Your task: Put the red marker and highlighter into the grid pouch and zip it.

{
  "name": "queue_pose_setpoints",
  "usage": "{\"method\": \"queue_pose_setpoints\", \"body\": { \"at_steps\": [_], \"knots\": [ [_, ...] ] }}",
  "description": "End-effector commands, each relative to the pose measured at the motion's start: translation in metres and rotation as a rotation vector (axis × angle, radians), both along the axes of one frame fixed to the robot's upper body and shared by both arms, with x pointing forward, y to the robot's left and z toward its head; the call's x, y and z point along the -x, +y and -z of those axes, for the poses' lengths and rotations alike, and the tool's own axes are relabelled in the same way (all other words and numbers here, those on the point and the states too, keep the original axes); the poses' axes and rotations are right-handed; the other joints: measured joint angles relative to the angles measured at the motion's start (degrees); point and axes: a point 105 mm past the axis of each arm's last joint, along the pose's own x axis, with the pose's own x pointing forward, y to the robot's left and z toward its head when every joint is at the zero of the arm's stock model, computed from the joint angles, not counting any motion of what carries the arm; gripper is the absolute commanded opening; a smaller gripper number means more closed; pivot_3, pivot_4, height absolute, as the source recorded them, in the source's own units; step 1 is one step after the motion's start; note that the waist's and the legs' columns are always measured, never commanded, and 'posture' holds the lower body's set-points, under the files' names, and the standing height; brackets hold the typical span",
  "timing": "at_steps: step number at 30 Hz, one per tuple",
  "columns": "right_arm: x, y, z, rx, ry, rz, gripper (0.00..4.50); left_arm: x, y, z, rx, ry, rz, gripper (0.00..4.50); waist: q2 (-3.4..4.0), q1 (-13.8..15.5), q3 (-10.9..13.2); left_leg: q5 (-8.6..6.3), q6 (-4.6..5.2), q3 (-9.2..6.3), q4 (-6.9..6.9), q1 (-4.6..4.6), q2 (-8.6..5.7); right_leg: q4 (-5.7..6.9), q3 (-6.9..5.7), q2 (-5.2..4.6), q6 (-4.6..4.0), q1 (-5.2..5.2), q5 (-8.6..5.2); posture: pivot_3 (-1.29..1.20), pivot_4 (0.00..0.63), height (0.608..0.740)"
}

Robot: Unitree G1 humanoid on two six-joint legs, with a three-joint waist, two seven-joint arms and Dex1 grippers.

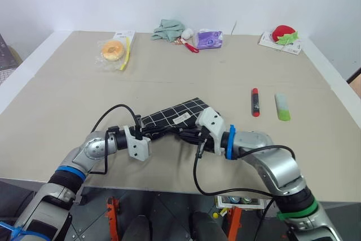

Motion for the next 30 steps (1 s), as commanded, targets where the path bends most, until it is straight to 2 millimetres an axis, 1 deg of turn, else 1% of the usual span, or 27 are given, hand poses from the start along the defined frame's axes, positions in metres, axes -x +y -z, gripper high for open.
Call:
{"method": "queue_pose_setpoints", "body": {
  "at_steps": [1, 7, 12, 16, 19, 22, 23, 24, 25, 26, 27, 29, 30],
  "knots": [
    [0.009, 0.008, -0.014, -0.029, -0.057, -0.055, 0.03, 0.007, -0.004, 0.011, -0.038, 0.026, 0.034, 0.00, 0.00, 0.00, 0.00, 0.00, 0.00, -0.01, -0.01, 0.00, 0.01, 0.00, -0.01, 0.01, 0.00, 0.00, 0.00, 0.00, 0.150, 0.740],
    [0.014, 0.021, -0.021, -0.060, -0.067, -0.098, 0.03, 0.004, -0.009, 0.008, -0.034, 0.019, 0.041, 0.00, 0.00, 0.03, 0.00, 0.00, 0.00, -0.02, 0.00, -0.02, 0.00, 0.00, -0.02, 0.00, 0.00, 0.01, -0.01, 0.00, 0.150, 0.740],
    [0.017, 0.028, -0.022, -0.064, -0.067, -0.125, 0.03, 0.003, -0.012, 0.006, -0.022, 0.013, 0.041, 0.00, 0.00, 0.10, 0.00, 0.00, 0.00, -0.03, 0.03, -0.03, -0.01, 0.00, -0.03, -0.01, 0.00, 0.03, -0.01, 0.00, 0.150, 0.740],
    [0.011, 0.022, -0.022, -0.060, -0.070, -0.095, 0.03, 0.003, -0.012, 0.006, -0.017, 0.013, 0.038, 0.00, 0.00, 0.09, 0.00, 0.00, 0.00, -0.04, 0.04, -0.03, -0.02, 0.00, -0.03, -0.01, 0.00, 0.03, -0.01, 0.00, 0.150, 0.740],
    [0.004, 0.009, -0.026, -0.082, -0.069, -0.047, 0.03, 0.003, -0.010, 0.006, -0.014, 0.015, 0.031, 0.00, 0.00, 0.09, 0.00, 0.00, 0.00, -0.06, 0.04, -0.03, -0.01, 0.01, -0.05, -0.01, -0.01, 0.03, -0.01, 0.00, 0.150, 0.740],
    [0.000, -0.006, -0.040, -0.154, -0.062, -0.007, 1.11, 0.002, -0.008, 0.004, -0.005, 0.019, 0.018, 0.00, -0.01, 0.10, 0.00, 0.00, 0.00, -0.05, 0.06, -0.04, -0.02, 0.01, -0.04, -0.01, 0.00, 0.03, -0.01, 0.00, 0.150, 0.740],
    [0.000, -0.009, -0.043, -0.170, -0.061, -0.004, 1.54, 0.001, -0.007, 0.004, -0.003, 0.019, 0.016, 0.00, -0.01, 0.10, 0.00, 0.00, 0.00, -0.06, 0.07, -0.04, -0.02, 0.01, -0.04, -0.01, 0.00, 0.04, -0.01, 0.00, 0.150, 0.740],
    [-0.005, -0.015, -0.052, -0.215, -0.084, 0.032, 2.01, 0.001, -0.007, 0.004, 0.000, 0.020, 0.014, 0.00, 0.00, 0.10, 0.00, 0.00, 0.00, -0.06, 0.07, -0.04, -0.02, 0.01, -0.05, -0.01, -0.01, 0.05, -0.01, 0.00, 0.150, 0.740],
    [-0.010, -0.023, -0.060, -0.260, -0.092, 0.075, 2.61, 0.001, -0.007, 0.003, 0.002, 0.021, 0.012, 0.00, 0.00, 0.09, 0.00, 0.00, 0.00, -0.06, 0.07, -0.03, -0.02, 0.01, -0.05, -0.01, -0.01, 0.05, -0.01, 0.00, 0.150, 0.740],
    [-0.015, -0.031, -0.068, -0.292, -0.108, 0.114, 3.02, 0.001, -0.007, 0.002, 0.007, 0.022, 0.010, 0.00, 0.00, 0.06, 0.00, 0.00, 0.00, -0.06, 0.06, -0.02, -0.01, 0.02, -0.05, -0.01, -0.01, 0.05, 0.00, 0.00, 0.150, 0.740],
    [-0.020, -0.041, -0.074, -0.309, -0.122, 0.158, 3.57, 0.001, -0.007, 0.001, 0.011, 0.022, 0.009, 0.00, 0.00, 0.04, 0.00, 0.00, 0.00, -0.06, 0.07, -0.01, -0.01, 0.05, -0.05, 0.00, -0.02, 0.05, 0.00, 0.00, 0.150, 0.740],
    [-0.033, -0.063, -0.079, -0.300, -0.154, 0.279, 4.46, 0.000, -0.007, -0.002, 0.024, 0.023, 0.005, 0.00, 0.00, 0.04, 0.00, 0.00, 0.00, -0.06, 0.07, -0.01, -0.01, 0.06, -0.05, 0.00, -0.03, 0.05, 0.01, 0.00, 0.150, 0.740],
    [-0.041, -0.077, -0.078, -0.277, -0.168, 0.359, 4.46, -0.001, -0.007, -0.003, 0.029, 0.024, 0.004, 0.00, 0.00, 0.05, 0.00, 0.00, 0.00, -0.06, 0.08, -0.01, -0.01, 0.06, -0.05, 0.00, -0.03, 0.05, 0.01, 0.00, 0.150, 0.740]
  ]
}}
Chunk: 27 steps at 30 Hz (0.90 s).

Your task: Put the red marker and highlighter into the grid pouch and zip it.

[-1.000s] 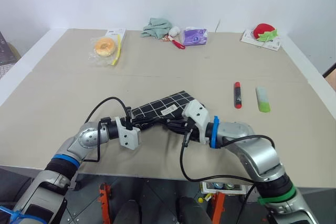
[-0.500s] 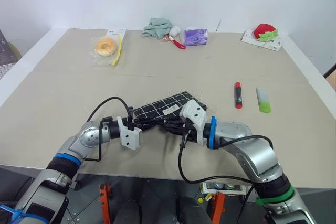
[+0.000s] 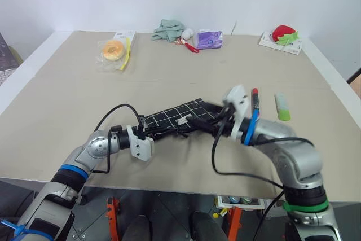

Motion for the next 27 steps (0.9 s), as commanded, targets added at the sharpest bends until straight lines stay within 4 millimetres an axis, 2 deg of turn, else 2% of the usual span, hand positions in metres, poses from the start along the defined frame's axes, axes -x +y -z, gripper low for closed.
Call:
{"method": "queue_pose_setpoints", "body": {
  "at_steps": [1, 4, 6, 10, 19, 25, 27],
  "knots": [
    [-0.022, -0.045, -0.011, 0.019, -0.042, 0.248, 4.46, 0.002, -0.002, -0.001, 0.018, 0.011, 0.004, 0.00, 0.00, 0.03, 0.00, 0.00, 0.00, 0.00, 0.00, -0.01, 0.00, 0.00, 0.00, 0.00, 0.00, 0.00, 0.00, 0.00, 0.150, 0.740],
    [-0.041, -0.088, -0.003, 0.061, 0.000, 0.515, 4.46, 0.000, -0.002, -0.004, 0.025, 0.013, 0.001, 0.00, 0.00, 0.05, 0.00, 0.00, 0.00, 0.01, -0.02, -0.02, -0.01, 0.00, 0.01, 0.00, 0.01, -0.02, -0.01, 0.00, 0.150, 0.740],
    [-0.048, -0.107, 0.006, 0.076, 0.047, 0.634, 4.46, -0.001, -0.003, -0.005, 0.026, 0.015, 0.001, 0.00, 0.02, 0.02, 0.01, 0.00, 0.00, 0.01, -0.04, -0.02, -0.01, 0.00, 0.01, 0.00, -0.01, -0.03, -0.01, 0.00, 0.150, 0.740],
    [-0.054, -0.127, 0.021, 0.069, 0.117, 0.773, 4.46, -0.002, -0.004, -0.005, 0.026, 0.017, 0.003, 0.00, 0.03, 0.01, 0.01, 0.00, 0.00, 0.01, -0.04, -0.02, -0.01, 0.02, 0.04, 0.00, -0.01, -0.04, -0.01, 0.00, 0.150, 0.740],
    [-0.068, -0.136, 0.058, 0.089, 0.223, 0.920, 4.46, -0.002, -0.007, -0.006, 0.034, 0.017, 0.009, 0.00, 0.04, 0.03, 0.01, 0.00, 0.01, 0.03, 0.00, -0.04, -0.07, 0.01, 0.10, -0.03, 0.00, -0.02, -0.01, 0.00, 0.150, 0.740],
    [-0.071, -0.142, 0.066, 0.112, 0.246, 0.962, 4.46, -0.001, -0.004, -0.006, 0.039, 0.014, -0.004, 0.00, 0.10, -0.06, 0.04, -0.01, 0.03, 0.02, -0.01, -0.02, -0.05, 0.03, 0.10, 0.00, -0.02, -0.03, 0.00, 0.00, 0.150, 0.740],
    [-0.072, -0.144, 0.066, 0.112, 0.240, 0.971, 3.93, -0.001, -0.004, -0.007, 0.040, 0.014, -0.007, 0.00, 0.10, -0.07, 0.03, -0.01, 0.03, 0.03, -0.01, -0.02, -0.05, 0.03, 0.10, 0.00, -0.02, -0.03, 0.00, 0.00, 0.150, 0.740]
  ]
}}
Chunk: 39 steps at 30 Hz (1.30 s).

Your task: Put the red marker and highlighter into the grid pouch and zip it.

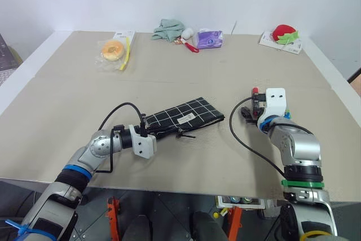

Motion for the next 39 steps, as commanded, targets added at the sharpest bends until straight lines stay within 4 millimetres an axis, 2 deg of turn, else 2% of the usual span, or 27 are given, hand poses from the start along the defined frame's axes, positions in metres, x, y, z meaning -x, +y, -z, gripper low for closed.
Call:
{"method": "queue_pose_setpoints", "body": {
  "at_steps": [1, 2, 5, 7, 10, 12, 13, 14, 16, 17, 20, 22, 25, 32, 39],
  "knots": [
    [-0.004, -0.006, -0.013, 0.025, -0.048, 0.022, 3.63, 0.001, 0.002, -0.006, 0.015, -0.019, -0.006, 0.00, 0.00, 0.00, 0.00, 0.00, 0.00, 0.00, 0.00, 0.00, 0.00, 0.00, 0.00, 0.00, 0.00, 0.00, 0.00, 0.00, 0.150, 0.740],
    [-0.005, -0.006, -0.013, 0.027, -0.050, 0.024, 3.21, 0.001, 0.002, -0.006, 0.015, -0.019, -0.007, 0.00, 0.00, 0.00, 0.00, 0.00, 0.00, 0.00, 0.00, 0.00, 0.00, 0.00, 0.00, 0.00, 0.00, 0.00, 0.00, 0.00, 0.150, 0.740],
    [-0.005, -0.007, -0.014, 0.031, -0.049, 0.016, 1.50, 0.001, 0.002, -0.006, 0.017, -0.019, -0.008, 0.00, 0.00, 0.00, 0.00, 0.00, 0.00, 0.00, -0.01, 0.00, 0.00, 0.00, 0.00, 0.00, 0.00, 0.00, 0.00, 0.00, 0.150, 0.740],
    [-0.004, -0.008, -0.018, 0.043, -0.057, 0.010, 0.60, 0.001, 0.002, -0.006, 0.018, -0.019, -0.008, 0.00, 0.00, 0.01, 0.00, 0.00, 0.00, 0.00, -0.01, -0.01, 0.00, 0.00, 0.00, 0.00, 0.00, 0.00, 0.00, 0.00, 0.150, 0.740],
    [-0.003, -0.009, -0.029, 0.076, -0.088, -0.035, 0.59, 0.001, 0.002, -0.007, 0.018, -0.019, -0.008, 0.00, 0.03, 0.02, 0.02, 0.00, 0.00, 0.00, 0.00, -0.01, -0.01, 0.00, 0.00, -0.01, 0.00, 0.00, 0.00, 0.00, 0.150, 0.740],
    [-0.003, -0.001, -0.050, 0.095, -0.161, -0.147, 0.59, 0.000, 0.001, -0.008, 0.020, -0.020, -0.009, 0.00, 0.09, 0.02, 0.06, 0.00, 0.00, 0.00, -0.01, -0.02, -0.01, 0.00, 0.01, -0.01, 0.01, -0.01, -0.01, 0.00, 0.150, 0.740],
    [0.003, 0.011, -0.070, 0.190, -0.235, -0.320, 0.59, 0.000, 0.001, -0.008, 0.022, -0.018, -0.007, 0.00, 0.19, 0.06, 0.12, 0.00, 0.00, 0.00, 0.00, -0.02, -0.01, 0.00, 0.01, -0.01, 0.02, -0.01, -0.01, 0.00, 0.150, 0.740],
    [0.014, 0.024, -0.083, 0.270, -0.283, -0.501, 0.59, 0.000, 0.001, -0.008, 0.023, -0.015, -0.004, 0.00, 0.32, 0.05, 0.19, 0.00, 0.01, 0.00, 0.01, -0.05, -0.02, -0.02, 0.01, -0.01, 0.03, -0.02, -0.02, 0.00, 0.150, 0.740],
    [0.035, 0.040, -0.092, 0.350, -0.306, -0.746, 0.59, 0.001, 0.000, -0.008, 0.024, -0.011, 0.000, 0.00, 0.41, -0.02, 0.24, -0.03, 0.06, 0.00, -0.01, -0.06, -0.10, -0.01, 0.02, -0.07, 0.14, -0.02, -0.08, 0.00, 0.150, 0.740],
    [0.044, 0.040, -0.092, 0.331, -0.285, -0.822, 0.59, 0.001, 0.000, -0.008, 0.023, -0.009, 0.002, 0.00, 0.40, -0.02, 0.24, -0.08, 0.13, 0.00, 0.00, -0.03, -0.07, -0.02, 0.02, -0.06, 0.15, 0.00, -0.10, 0.00, 0.150, 0.740],
    [0.090, 0.035, -0.090, 0.312, -0.081, -1.104, 0.59, 0.000, 0.001, -0.008, 0.016, -0.009, 0.007, 0.00, 0.35, 0.16, 0.24, -0.12, 0.20, -0.03, 0.02, -0.04, -0.04, -0.02, -0.02, -0.03, 0.14, 0.04, -0.15, 0.00, 0.150, 0.740],
    [0.103, 0.028, -0.085, 0.358, 0.047, -1.166, 0.59, -0.002, 0.002, -0.010, 0.017, -0.011, 0.006, 0.00, 0.34, 0.11, 0.25, -0.17, 0.28, 0.01, 0.15, -0.06, -0.04, -0.02, -0.06, -0.07, 0.14, 0.09, -0.18, 0.00, 0.150, 0.740],
    [0.108, 0.021, -0.075, 0.441, 0.159, -1.194, 0.59, -0.003, 0.003, -0.013, 0.023, -0.013, 0.004, 0.00, 0.30, -0.21, 0.28, -0.17, 0.29, 0.15, 0.29, -0.02, -0.07, -0.01, 0.03, -0.12, 0.09, 0.09, -0.12, 0.00, 0.150, 0.740],
    [0.093, 0.024, -0.059, 0.551, 0.181, -1.187, 0.59, -0.002, 0.001, -0.018, 0.045, -0.015, 0.014, 0.00, 0.19, -0.12, 0.35, -0.15, 0.27, 0.21, 0.44, 0.03, 0.11, 0.03, 0.04, 0.08, 0.03, 0.08, 0.07, 0.00, 0.150, 0.740],
    [0.078, 0.030, -0.061, 0.576, 0.134, -1.175, 0.59, 0.000, -0.002, -0.022, 0.062, -0.013, 0.022, 0.00, 0.17, 0.03, 0.37, -0.17, 0.28, 0.19, 0.48, -0.10, 0.07, 0.02, 0.07, 0.04, 0.10, 0.04, 0.02, 0.00, 0.150, 0.740]
  ]
}}
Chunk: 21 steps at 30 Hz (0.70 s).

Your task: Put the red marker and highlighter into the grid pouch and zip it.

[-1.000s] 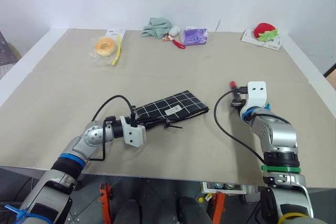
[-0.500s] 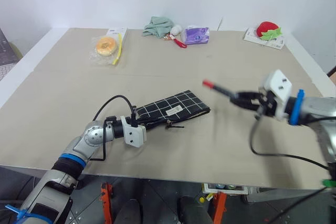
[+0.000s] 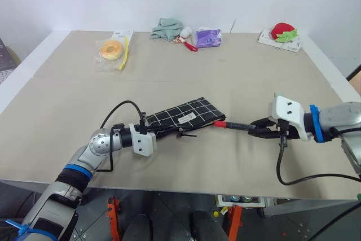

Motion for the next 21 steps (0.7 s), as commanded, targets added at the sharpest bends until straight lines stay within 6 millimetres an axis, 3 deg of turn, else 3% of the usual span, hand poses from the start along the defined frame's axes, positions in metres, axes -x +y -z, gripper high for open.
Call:
{"method": "queue_pose_setpoints", "body": {
  "at_steps": [1, 7, 11, 15, 21],
  "knots": [
    [-0.006, 0.002, -0.008, 0.010, -0.050, -0.012, 0.59, -0.001, 0.000, -0.017, 0.041, -0.047, 0.005, 0.00, 0.00, 0.02, 0.00, 0.00, 0.01, -0.01, 0.00, 0.00, 0.00, 0.00, 0.00, 0.00, -0.01, 0.00, 0.00, 0.00, 0.150, 0.740],
    [-0.012, 0.007, -0.008, 0.014, -0.064, -0.020, 0.59, 0.000, 0.000, -0.018, 0.044, -0.048, 0.007, 0.00, 0.00, 0.00, 0.00, -0.01, 0.01, -0.01, 0.00, 0.00, 0.00, 0.00, -0.01, 0.00, -0.02, 0.00, 0.00, 0.00, 0.150, 0.740],
    [-0.018, 0.021, -0.001, 0.048, -0.094, -0.063, 0.59, 0.000, -0.002, -0.019, 0.052, -0.045, 0.012, 0.00, 0.00, -0.08, 0.00, 0.00, 0.01, 0.00, 0.03, 0.04, 0.02, 0.01, -0.01, 0.03, -0.05, 0.01, 0.02, 0.00, 0.150, 0.740],
    [-0.022, 0.074, 0.006, 0.045, -0.156, -0.214, 0.59, -0.002, -0.005, -0.020, 0.050, -0.041, 0.029, 0.00, -0.01, -0.27, 0.01, 0.00, 0.01, 0.01, 0.04, 0.05, 0.05, 0.08, -0.01, 0.08, -0.10, -0.02, 0.05, 0.00, 0.150, 0.740],
    [-0.026, 0.118, 0.003, 0.048, -0.233, -0.347, 0.59, -0.005, -0.010, -0.026, 0.054, -0.035, 0.057, 0.00, -0.01, 0.00, 0.03, 0.00, 0.00, -0.05, 0.10, 0.00, 0.03, 0.12, -0.02, 0.08, -0.07, -0.01, 0.04, 0.00, 0.150, 0.740]
  ]
}}
